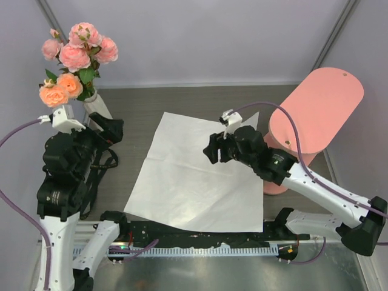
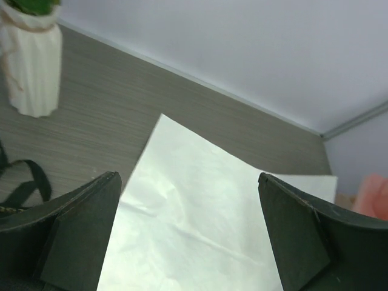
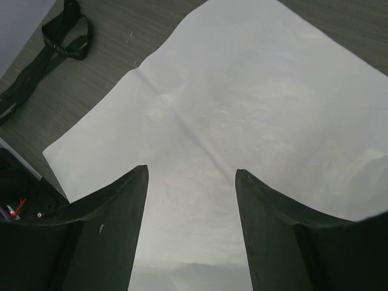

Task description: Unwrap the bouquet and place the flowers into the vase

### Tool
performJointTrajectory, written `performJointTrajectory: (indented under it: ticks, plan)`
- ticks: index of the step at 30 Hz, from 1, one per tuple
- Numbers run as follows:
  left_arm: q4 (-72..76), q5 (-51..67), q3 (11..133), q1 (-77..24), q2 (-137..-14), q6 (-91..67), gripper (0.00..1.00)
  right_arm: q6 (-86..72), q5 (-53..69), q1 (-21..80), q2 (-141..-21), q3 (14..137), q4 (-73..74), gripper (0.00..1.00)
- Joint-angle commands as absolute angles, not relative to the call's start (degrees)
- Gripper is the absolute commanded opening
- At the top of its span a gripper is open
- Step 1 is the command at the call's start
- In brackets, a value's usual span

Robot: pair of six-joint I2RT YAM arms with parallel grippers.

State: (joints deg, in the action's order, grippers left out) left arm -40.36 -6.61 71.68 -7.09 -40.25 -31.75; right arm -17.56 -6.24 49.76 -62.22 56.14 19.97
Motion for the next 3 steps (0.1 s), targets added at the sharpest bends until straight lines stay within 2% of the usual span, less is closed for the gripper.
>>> performJointTrajectory:
  ticks: [1, 2, 3]
  plan:
    - [-40.4, 9.1, 70.4, -6.9, -39.3, -38.0, 1.0, -15.6, -12.0, 49.9, -58.3, 64.5, 22.2, 0.66]
    - [-39.8, 11.4, 70.1, -6.9, -39.1, -39.3, 1.0, -15.8, -14.4, 50.4, -57.2, 65.6, 21.6, 0.67]
    - [-38.3, 13.4, 70.0, -6.9, -39.1, -40.2, 1.0, -16.3, -16.5, 50.7, -55.6, 66.4, 21.0, 0.97]
